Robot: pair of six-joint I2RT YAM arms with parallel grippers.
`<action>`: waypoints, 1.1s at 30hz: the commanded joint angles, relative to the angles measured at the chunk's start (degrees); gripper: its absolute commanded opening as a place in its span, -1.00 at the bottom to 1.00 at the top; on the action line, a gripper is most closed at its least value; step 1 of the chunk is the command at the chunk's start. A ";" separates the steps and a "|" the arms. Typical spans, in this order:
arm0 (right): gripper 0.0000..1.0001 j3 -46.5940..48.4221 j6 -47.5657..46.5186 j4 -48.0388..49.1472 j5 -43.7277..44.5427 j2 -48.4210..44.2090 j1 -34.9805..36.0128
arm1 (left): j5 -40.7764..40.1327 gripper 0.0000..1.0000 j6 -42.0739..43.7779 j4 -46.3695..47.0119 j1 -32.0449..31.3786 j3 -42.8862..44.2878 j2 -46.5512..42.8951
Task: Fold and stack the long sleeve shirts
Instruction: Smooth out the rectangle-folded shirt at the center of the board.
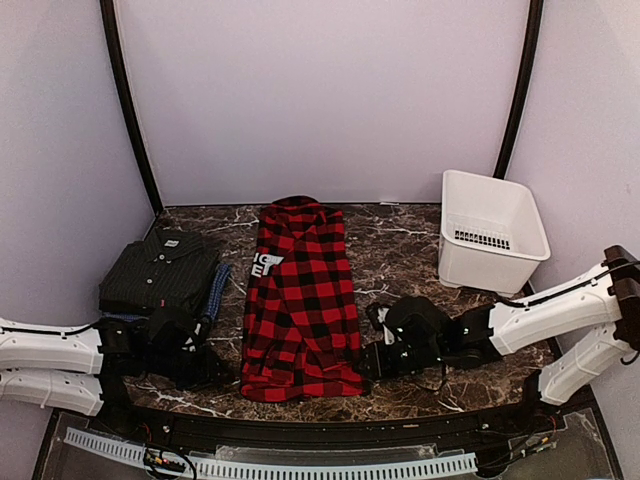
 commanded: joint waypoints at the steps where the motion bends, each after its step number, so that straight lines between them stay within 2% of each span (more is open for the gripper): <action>1: -0.46 6.12 -3.11 0.24 -1.24 2.78 -0.32 | 2.23 -0.46 -0.15 2.28 0.29 0.57 1.71; 5: -0.50 14.82 -7.57 0.86 -2.93 9.66 -0.19 | 1.73 -0.52 1.13 2.81 0.23 3.26 4.07; 10: -0.65 30.34 -11.28 1.81 -7.81 22.83 0.48 | -0.54 -0.58 2.25 1.28 0.27 5.92 4.88; 15: -0.76 41.63 -11.16 5.32 -13.43 34.45 0.73 | -1.11 -0.60 2.63 1.64 0.23 6.81 3.68; 19: -0.81 49.16 -9.47 6.87 -16.18 42.84 0.94 | 0.26 -0.62 3.66 3.43 0.23 6.87 6.99; 26: -0.92 54.47 -5.51 6.38 -15.02 52.33 0.98 | 2.30 -0.65 4.40 8.57 -0.08 5.98 10.38; 33: -0.94 54.01 -3.38 5.83 -14.19 54.72 0.98 | 3.33 -0.66 3.75 10.48 -2.08 5.37 13.98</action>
